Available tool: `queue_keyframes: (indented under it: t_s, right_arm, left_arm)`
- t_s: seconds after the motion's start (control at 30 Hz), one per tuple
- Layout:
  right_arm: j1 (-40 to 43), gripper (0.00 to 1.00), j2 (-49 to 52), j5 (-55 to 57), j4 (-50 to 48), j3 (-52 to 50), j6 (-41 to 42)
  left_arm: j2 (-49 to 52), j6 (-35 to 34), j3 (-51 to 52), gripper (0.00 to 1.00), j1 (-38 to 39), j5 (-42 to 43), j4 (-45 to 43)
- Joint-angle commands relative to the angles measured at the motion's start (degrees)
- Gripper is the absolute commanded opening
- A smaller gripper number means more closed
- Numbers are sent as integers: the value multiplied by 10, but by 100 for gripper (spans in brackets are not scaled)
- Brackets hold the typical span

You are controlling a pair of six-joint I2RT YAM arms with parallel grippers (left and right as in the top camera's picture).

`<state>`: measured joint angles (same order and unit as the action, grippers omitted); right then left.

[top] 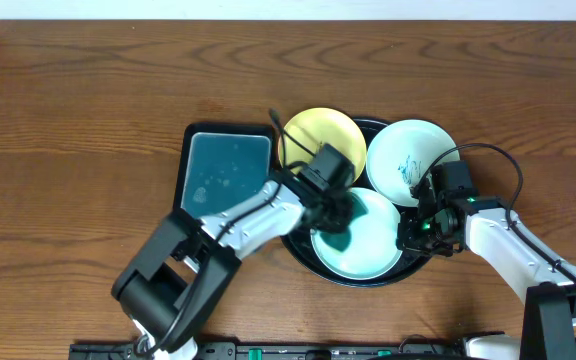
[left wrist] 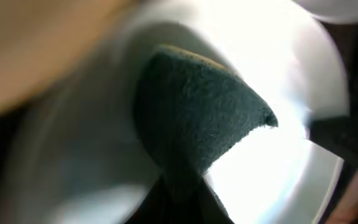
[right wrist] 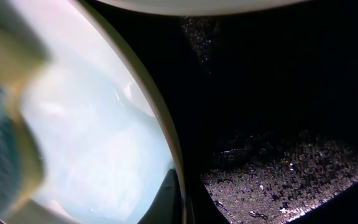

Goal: Clean dirty plates on tray and stack at the side
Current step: 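Scrub the pale green plate surface with the sponge in the left gripper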

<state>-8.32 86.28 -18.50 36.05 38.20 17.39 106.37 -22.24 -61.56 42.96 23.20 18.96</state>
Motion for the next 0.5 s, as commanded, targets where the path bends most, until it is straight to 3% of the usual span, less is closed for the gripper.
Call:
queue_keyframes:
  t_s: [0.0, 0.23, 0.47]
  right_arm:
    - [0, 1, 11, 45, 6, -15, -2]
    - [0, 1, 11, 45, 6, -15, -2]
    - [0, 1, 11, 45, 8, -15, -2]
  left_arm:
    - [15, -1, 11, 8, 51, 23, -21]
    - [15, -1, 11, 8, 88, -53, -39]
    - [14, -1, 11, 8, 52, -139, -11]
